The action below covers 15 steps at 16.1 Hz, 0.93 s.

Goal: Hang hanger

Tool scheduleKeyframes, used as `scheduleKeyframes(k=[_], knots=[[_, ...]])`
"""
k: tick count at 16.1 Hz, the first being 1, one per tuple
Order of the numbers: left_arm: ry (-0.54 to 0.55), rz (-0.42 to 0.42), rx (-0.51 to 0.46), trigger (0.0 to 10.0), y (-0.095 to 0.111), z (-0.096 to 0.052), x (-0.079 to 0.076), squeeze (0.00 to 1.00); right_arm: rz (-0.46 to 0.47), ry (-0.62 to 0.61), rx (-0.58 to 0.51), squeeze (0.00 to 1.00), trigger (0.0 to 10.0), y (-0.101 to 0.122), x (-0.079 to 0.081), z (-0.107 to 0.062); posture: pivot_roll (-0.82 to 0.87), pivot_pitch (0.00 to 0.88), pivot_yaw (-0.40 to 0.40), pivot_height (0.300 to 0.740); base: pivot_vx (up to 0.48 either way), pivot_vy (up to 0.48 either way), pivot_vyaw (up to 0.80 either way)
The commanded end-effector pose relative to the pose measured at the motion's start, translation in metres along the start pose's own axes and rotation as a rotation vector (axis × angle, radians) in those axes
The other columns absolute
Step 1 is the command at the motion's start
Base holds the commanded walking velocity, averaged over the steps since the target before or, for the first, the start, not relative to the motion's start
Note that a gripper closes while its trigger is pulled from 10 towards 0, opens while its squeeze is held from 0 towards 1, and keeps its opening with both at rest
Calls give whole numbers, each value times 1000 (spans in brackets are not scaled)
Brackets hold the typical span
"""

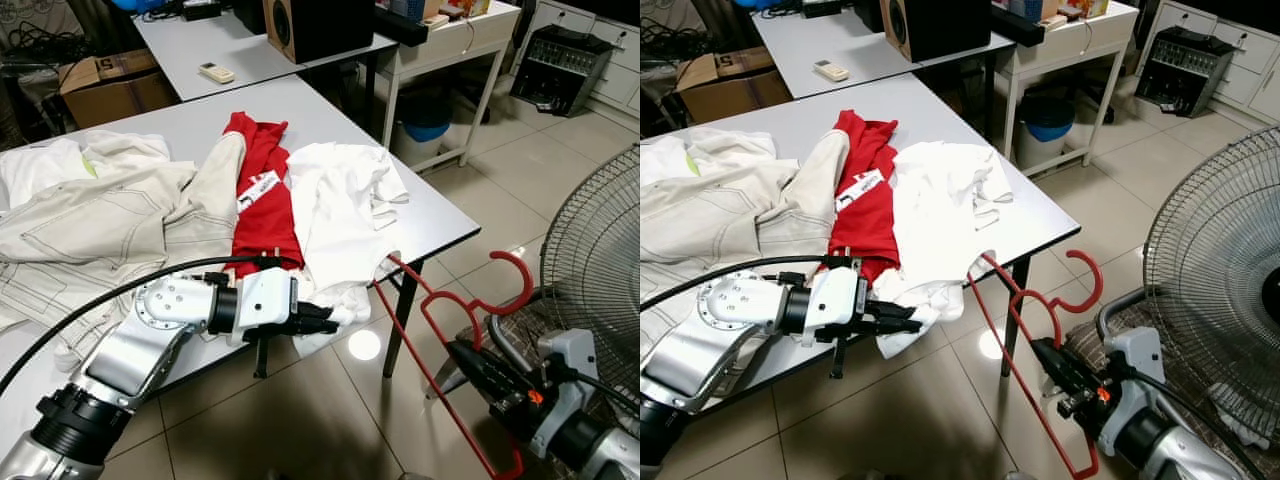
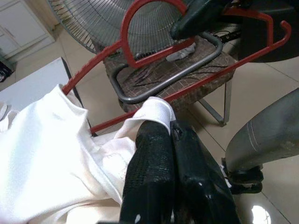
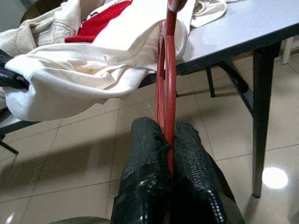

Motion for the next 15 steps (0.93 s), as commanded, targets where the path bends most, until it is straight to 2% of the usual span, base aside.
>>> scheduleKeyframes(k=[1,3,4,5,6,7,10,11,12,14,15], knots=[[-11,9,10,0,-2,0,-3,0,30,-13,7,0,10000,-2,-3,0,-116,39,69,740,0,0,0],[-29,6,19,0,-4,-1,-7,0,58,-25,-23,0,10000,3,-6,2,-113,41,69,740,0,0,0],[-46,-5,45,0,-11,0,-13,0,99,-41,-83,0,10000,14,-9,6,-112,41,71,740,0,0,0],[-10,0,62,10000,-18,1,-10,0,127,-49,-128,0,10000,22,-10,8,-112,41,72,740,0,0,0],[1,-41,70,10000,-25,0,-11,427,154,-52,-161,0,10000,28,-10,11,-113,41,74,740,0,0,0],[-7,-61,104,10000,-36,-3,-15,1000,171,-48,-186,0,10000,32,-8,13,-114,42,74,740,0,0,0],[-5,-153,102,10000,-41,-15,-21,1000,185,-39,-194,0,10000,34,-5,19,-112,41,77,740,0,0,0],[3,-209,47,10000,-33,-19,-21,1000,188,-38,-193,0,10000,35,-5,21,-110,39,76,740,0,0,0],[3,-226,7,10000,-25,-21,-21,1000,180,-41,-186,0,10000,34,-5,22,-110,39,76,740,0,0,0],[9,-289,-114,10000,2,-28,-13,1000,190,-36,-195,0,10000,36,-4,24,-101,37,76,740,0,0,0],[4,-290,-120,10000,5,-29,-12,1000,190,-35,-194,0,10000,37,-4,25,-101,37,76,740,0,0,0]])
Point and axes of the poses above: a point about 5 cm out from each wrist's last joint towards the gripper, its own z axis pointing out of the wrist towards the gripper, its own y axis along the axis of the wrist's last joint, x = y × z, the point moved 5 cm from there along z, pointing out of the wrist towards the gripper, and after that the axes turned 9 degrees about -z, right-handed, at the moved point
